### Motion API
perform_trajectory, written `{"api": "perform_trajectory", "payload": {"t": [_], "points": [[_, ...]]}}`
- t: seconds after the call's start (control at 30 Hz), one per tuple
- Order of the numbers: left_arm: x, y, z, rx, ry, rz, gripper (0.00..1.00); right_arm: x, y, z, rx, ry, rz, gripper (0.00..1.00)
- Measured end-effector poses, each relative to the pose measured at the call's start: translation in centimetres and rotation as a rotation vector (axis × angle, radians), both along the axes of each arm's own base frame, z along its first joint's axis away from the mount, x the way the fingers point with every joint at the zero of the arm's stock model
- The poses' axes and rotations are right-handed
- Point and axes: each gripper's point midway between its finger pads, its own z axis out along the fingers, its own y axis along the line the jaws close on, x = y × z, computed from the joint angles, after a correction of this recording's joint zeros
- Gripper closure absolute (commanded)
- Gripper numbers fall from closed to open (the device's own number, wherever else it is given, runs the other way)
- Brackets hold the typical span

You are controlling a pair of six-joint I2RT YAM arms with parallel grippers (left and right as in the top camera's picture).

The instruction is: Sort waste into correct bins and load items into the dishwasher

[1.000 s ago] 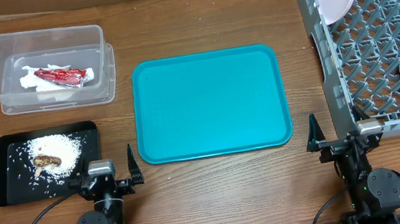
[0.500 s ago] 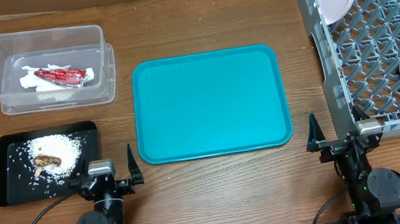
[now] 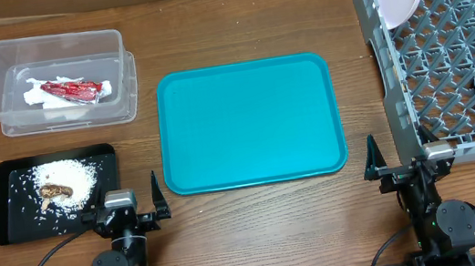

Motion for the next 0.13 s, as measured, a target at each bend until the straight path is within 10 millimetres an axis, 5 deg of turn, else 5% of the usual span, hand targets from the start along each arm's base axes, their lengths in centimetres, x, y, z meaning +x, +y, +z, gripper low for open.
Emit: {"api": "perform_trajectory", "payload": {"t": [0.13], "points": [[0.00, 0.01, 0.00, 0.000, 0.000, 0.000, 0.00, 0.00, -0.01, 0.00, 0.000, 0.000, 0.000, 0.00]]}}
